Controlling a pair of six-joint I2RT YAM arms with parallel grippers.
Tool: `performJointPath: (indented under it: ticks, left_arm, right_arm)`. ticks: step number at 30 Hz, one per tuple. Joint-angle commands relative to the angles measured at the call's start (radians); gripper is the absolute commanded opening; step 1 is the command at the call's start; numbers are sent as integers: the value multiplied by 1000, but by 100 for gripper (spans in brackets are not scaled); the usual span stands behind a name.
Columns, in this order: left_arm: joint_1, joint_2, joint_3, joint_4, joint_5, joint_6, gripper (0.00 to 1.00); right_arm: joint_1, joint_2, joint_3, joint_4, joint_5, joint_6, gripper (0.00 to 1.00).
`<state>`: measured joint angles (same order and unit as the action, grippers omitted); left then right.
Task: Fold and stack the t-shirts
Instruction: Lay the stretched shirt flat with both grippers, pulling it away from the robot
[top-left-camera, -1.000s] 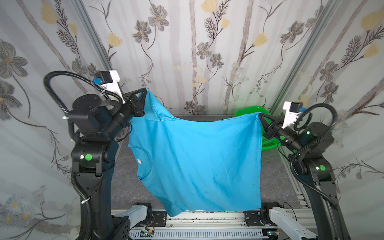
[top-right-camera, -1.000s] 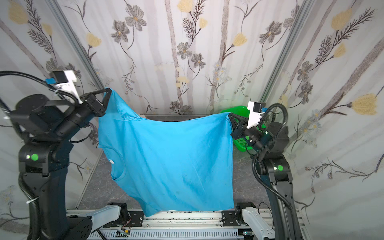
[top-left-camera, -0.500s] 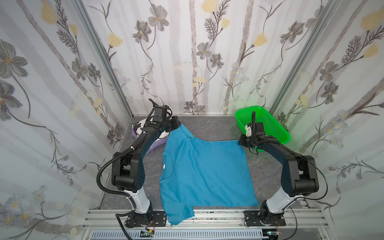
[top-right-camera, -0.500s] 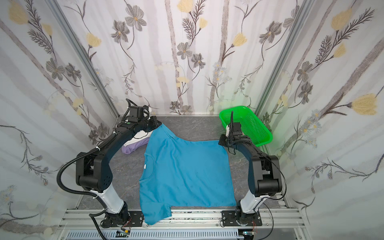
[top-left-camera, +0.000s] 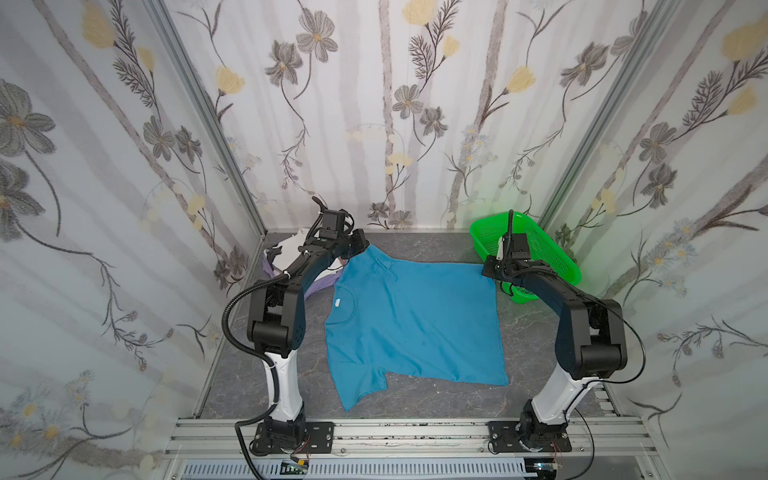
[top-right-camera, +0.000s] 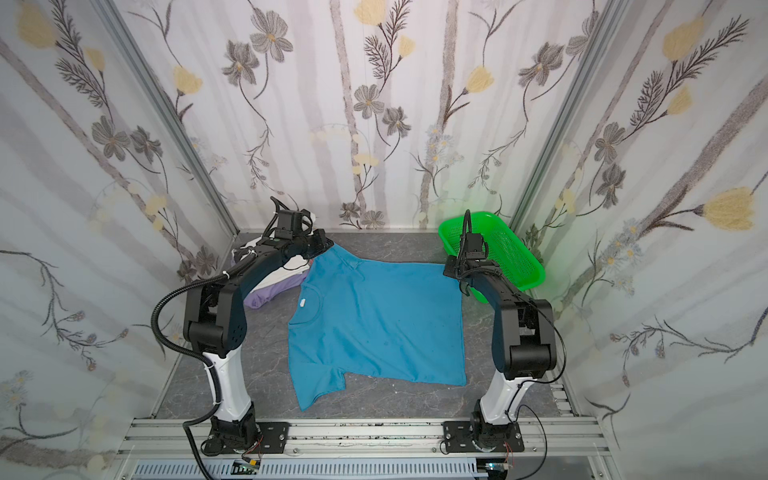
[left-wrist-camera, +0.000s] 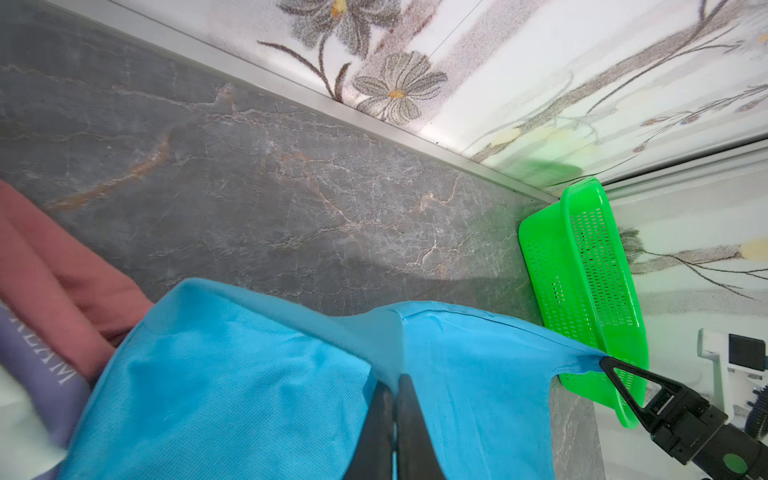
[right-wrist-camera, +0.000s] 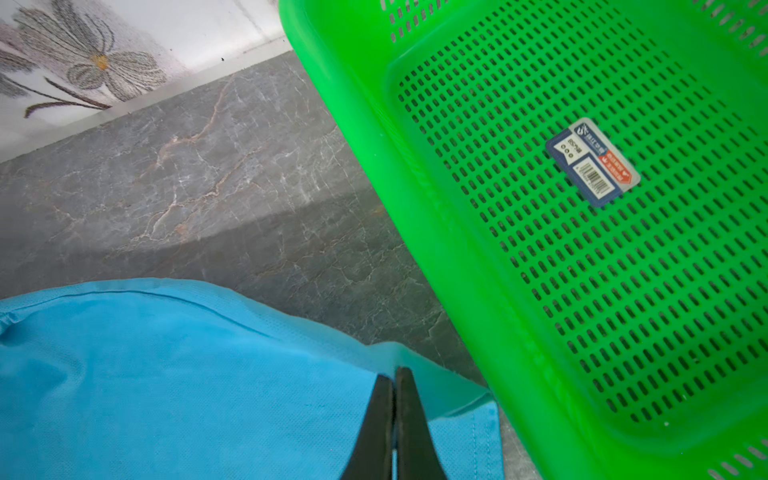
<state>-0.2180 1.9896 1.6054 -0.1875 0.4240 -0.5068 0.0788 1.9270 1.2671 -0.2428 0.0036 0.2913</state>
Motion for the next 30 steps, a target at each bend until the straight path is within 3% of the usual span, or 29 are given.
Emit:
performJointPath:
  ticks: [1, 7, 16, 25, 30]
  left_arm:
    - [1, -43, -33, 52, -42, -24, 0]
    - [-6, -39, -61, 57, 10, -42, 0]
    - [-18, -82, -105, 50, 20, -60, 0]
    - [-37, -295, -465, 101, -70, -122, 0]
    - [-46, -422, -617, 96, -83, -120, 0]
  right_arm:
    - [-15, -13, 32, 43, 31, -81, 0]
    - [-61, -6, 65, -58, 40, -122, 0]
    - [-67, -58, -5, -29, -15, -130, 0]
    - [-65, -219, -219, -24, -117, -119, 0]
    - [-65, -269, -296, -56, -79, -123, 0]
